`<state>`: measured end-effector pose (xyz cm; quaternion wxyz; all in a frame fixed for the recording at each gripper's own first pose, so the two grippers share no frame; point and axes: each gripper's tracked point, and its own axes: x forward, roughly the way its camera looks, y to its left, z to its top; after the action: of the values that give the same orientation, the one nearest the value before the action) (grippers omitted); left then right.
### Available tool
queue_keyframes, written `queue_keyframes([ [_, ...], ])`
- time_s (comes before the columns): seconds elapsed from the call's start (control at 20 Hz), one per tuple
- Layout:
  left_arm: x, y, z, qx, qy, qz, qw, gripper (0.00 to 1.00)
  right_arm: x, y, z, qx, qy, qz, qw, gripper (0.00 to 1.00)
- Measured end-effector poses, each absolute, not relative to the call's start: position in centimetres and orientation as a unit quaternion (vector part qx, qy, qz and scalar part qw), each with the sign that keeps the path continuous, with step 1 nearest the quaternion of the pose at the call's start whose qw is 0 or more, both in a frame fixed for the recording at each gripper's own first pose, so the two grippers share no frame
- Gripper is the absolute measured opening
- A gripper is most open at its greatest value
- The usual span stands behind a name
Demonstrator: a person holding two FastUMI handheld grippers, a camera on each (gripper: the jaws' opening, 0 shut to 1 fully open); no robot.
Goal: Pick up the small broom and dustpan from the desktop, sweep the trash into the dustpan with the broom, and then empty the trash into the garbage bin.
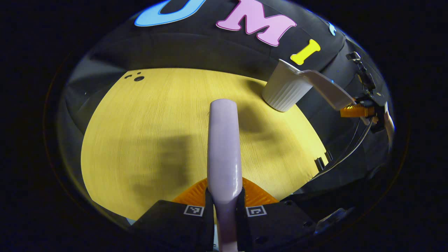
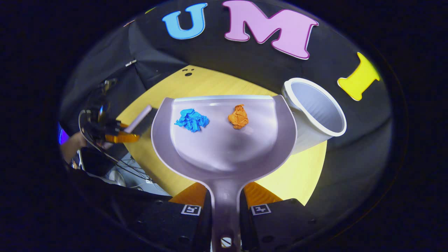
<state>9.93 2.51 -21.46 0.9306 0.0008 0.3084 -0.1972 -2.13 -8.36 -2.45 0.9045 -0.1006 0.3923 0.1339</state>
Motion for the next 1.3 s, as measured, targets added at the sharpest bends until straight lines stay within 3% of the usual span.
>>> queue_keyframes([
  [0.15,9.3,3.4,-23.2,-0.025,0.311,-0.184,0.932,0.29,-0.7,-11.0,1.3,-0.076,0.385,0.113,0.913,0.32],
  [0.2,9.1,3.6,-23.5,-0.030,0.312,-0.182,0.932,0.29,-0.1,-12.3,2.4,-0.066,0.382,0.102,0.916,0.36],
  [0.3,8.9,4.1,-23.9,-0.034,0.313,-0.177,0.933,0.29,1.6,-15.0,4.0,-0.041,0.374,0.071,0.924,0.32],
  [0.4,8.8,4.7,-23.8,-0.033,0.309,-0.170,0.935,0.29,3.6,-17.4,5.3,-0.011,0.362,0.042,0.931,0.36],
  [0.5,8.9,5.4,-23.6,-0.040,0.308,-0.163,0.936,0.28,5.4,-20.3,5.6,0.005,0.354,0.015,0.935,0.32],
  [0.65,9.3,6.2,-23.4,-0.049,0.308,-0.155,0.938,0.29,8.3,-25.0,4.6,0.009,0.356,-0.039,0.934,0.41],
  [0.8,9.7,6.5,-23.3,-0.054,0.308,-0.151,0.938,0.29,10.6,-27.7,3.2,0.026,0.360,-0.076,0.929,0.36],
  [0.9,10.0,6.5,-23.4,-0.056,0.310,-0.149,0.937,0.29,11.5,-28.9,2.2,0.009,0.357,-0.099,0.929,0.41],
  [1.15,10.2,6.1,-23.7,-0.054,0.321,-0.149,0.934,0.29,12.8,-32.2,2.7,-0.138,0.317,-0.160,0.925,0.31],
  [1.2,10.3,6.0,-23.5,-0.050,0.321,-0.151,0.934,0.29,12.7,-32.3,2.9,-0.155,0.310,-0.167,0.923,0.36],
  [1.3,10.3,5.9,-23.2,-0.042,0.320,-0.152,0.934,0.29,12.8,-33.0,3.0,-0.202,0.301,-0.186,0.913,0.36],
])
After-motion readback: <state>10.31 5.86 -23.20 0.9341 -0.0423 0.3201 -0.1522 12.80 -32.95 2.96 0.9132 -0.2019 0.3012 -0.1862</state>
